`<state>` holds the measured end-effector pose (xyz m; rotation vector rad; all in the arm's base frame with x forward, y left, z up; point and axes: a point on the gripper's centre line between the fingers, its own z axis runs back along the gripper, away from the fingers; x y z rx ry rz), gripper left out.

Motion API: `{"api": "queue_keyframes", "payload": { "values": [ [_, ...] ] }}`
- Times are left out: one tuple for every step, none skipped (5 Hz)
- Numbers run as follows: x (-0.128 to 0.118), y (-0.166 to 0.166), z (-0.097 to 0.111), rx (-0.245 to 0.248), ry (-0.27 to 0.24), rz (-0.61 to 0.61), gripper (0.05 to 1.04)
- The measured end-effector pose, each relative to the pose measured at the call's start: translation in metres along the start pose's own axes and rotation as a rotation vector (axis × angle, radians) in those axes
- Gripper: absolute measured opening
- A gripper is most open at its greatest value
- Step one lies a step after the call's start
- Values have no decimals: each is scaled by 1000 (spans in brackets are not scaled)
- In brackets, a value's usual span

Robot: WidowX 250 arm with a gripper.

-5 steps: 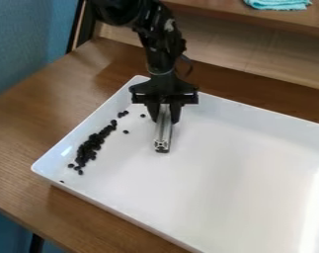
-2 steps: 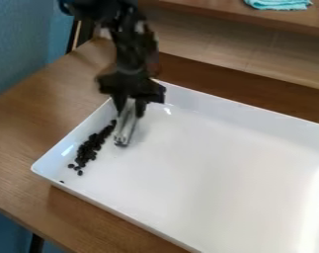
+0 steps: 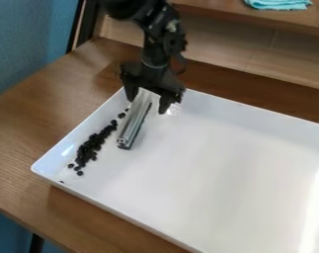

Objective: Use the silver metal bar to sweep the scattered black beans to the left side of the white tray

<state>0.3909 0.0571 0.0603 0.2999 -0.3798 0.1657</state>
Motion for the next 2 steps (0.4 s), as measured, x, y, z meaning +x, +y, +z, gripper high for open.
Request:
{"api": "queue_keyframes", "payload": {
  "values": [
    [0, 1, 0, 2, 0, 2, 1004],
    [0, 1, 0, 3, 2, 2, 999]
  ]
}}
